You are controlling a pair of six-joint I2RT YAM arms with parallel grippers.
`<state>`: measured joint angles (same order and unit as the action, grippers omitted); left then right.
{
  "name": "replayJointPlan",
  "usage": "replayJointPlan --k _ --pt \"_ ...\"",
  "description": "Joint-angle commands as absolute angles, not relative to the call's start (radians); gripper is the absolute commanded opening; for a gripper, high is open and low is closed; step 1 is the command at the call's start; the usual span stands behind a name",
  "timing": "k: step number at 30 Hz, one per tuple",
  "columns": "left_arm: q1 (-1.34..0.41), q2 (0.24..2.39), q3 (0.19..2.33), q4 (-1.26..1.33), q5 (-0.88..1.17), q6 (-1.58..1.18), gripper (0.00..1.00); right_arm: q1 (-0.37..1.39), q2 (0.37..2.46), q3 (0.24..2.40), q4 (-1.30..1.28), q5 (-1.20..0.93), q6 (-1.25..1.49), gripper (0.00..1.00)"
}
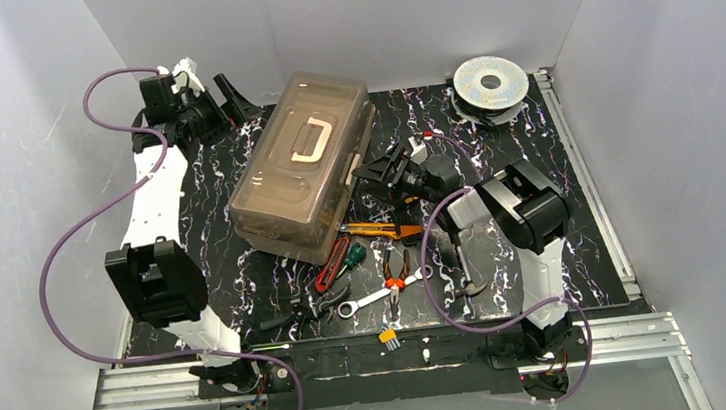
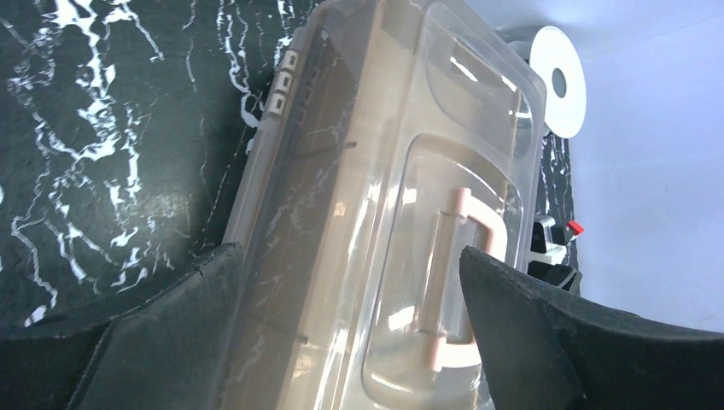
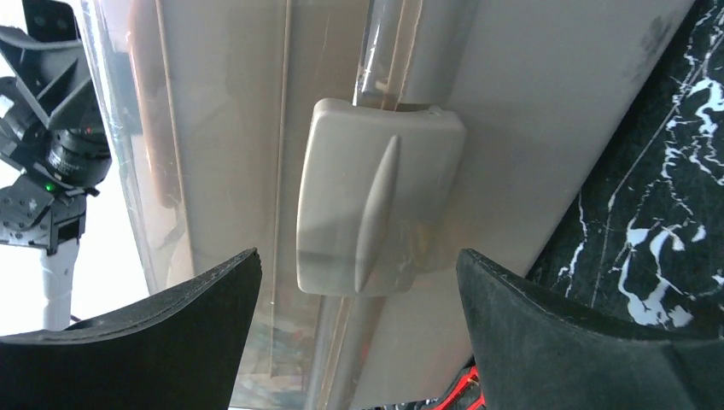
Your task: Pack the tool kit
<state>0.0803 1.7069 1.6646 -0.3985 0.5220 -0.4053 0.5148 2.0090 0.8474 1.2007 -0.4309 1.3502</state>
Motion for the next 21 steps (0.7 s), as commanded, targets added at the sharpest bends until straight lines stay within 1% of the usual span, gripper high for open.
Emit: replayJointPlan --k 1,5,10,11,14,15,17,21 --pt "0.084 1.591 1.591 -0.415 0.485 -0.410 0.98 0.530 2.048 0.921 1.324 -0.408 1.374 0.92" --pt "0.102 1.571 1.518 -0.381 0.521 -0.413 0.98 0.535 2.123 0.976 1.408 -0.418 1.422 0.91" --pt "0.122 1.620 1.455 -0.368 0.625 -0.428 0.98 0.542 2.177 1.037 1.451 -0.421 1.472 0.89" --pt "0.122 1.629 1.439 -0.361 0.647 -0.432 0.98 0.543 2.184 1.041 1.460 -0.420 1.481 0.87" --pt "0.121 1.645 1.394 -0.338 0.694 -0.442 0.98 0.545 2.183 1.036 1.450 -0.421 1.484 0.70" --pt "0.119 1.646 1.380 -0.338 0.699 -0.438 0.98 0.545 2.173 1.029 1.430 -0.420 1.475 0.67" --pt "0.110 1.646 1.362 -0.359 0.697 -0.412 0.98 0.545 2.147 1.020 1.384 -0.422 1.445 0.57" --pt "0.079 1.664 1.372 -0.399 0.695 -0.377 0.98 0.545 2.095 1.001 1.307 -0.419 1.394 0.46"
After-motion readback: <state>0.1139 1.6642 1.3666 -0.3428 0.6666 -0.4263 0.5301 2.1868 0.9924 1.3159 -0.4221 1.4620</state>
